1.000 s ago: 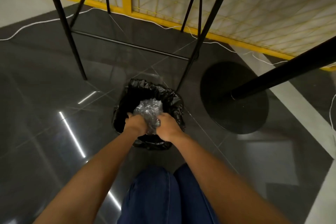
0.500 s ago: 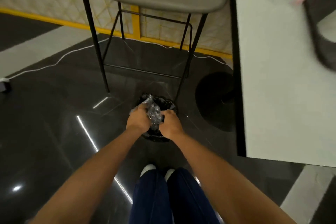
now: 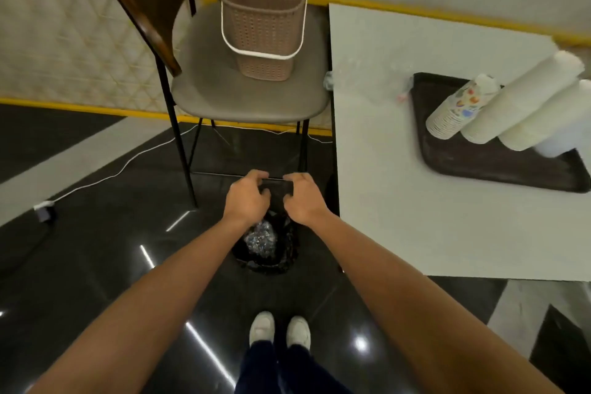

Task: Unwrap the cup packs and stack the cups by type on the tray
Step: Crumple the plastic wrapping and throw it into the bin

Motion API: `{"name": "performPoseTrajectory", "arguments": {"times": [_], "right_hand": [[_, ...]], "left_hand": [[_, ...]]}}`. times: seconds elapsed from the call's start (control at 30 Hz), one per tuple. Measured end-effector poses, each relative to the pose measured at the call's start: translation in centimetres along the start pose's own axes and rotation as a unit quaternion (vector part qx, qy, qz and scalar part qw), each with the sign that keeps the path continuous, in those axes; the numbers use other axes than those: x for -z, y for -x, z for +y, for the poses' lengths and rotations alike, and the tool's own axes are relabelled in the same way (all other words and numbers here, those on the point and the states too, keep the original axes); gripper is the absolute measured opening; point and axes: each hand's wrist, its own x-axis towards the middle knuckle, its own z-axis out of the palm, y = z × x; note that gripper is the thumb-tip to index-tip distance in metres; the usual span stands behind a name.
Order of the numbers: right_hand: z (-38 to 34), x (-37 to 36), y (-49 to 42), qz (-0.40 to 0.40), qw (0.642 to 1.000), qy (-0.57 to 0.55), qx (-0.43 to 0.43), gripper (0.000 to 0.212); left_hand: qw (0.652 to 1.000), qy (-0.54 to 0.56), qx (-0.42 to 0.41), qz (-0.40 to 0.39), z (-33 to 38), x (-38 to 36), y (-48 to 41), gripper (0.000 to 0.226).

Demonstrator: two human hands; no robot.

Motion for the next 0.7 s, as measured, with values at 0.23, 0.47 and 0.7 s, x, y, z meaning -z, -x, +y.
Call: {"name": "performPoseTrajectory", "arguments": {"times": [0.23, 0.47, 0.7], "right_hand": [[-0.6, 6.0, -0.9, 0.09, 0.996, -0.017, 0.001, 0.046], [0.9, 10.6, -2.4, 0.165, 0.985, -0.053, -0.009, 0.042], [3.9, 16.0, -5.9, 0.191, 0.979, -0.059, -0.036, 0.043]], "left_hand": [[0.998, 0.029, -0.061, 0.017, 5.4, 1.9, -2.2, 0.036], [0.993, 0.048, -0.111, 0.017, 10.1, 1.4, -5.2, 0.037], [0.991, 0.064, -0.121, -0.003, 15.5, -0.8, -9.9, 0.039]]}}
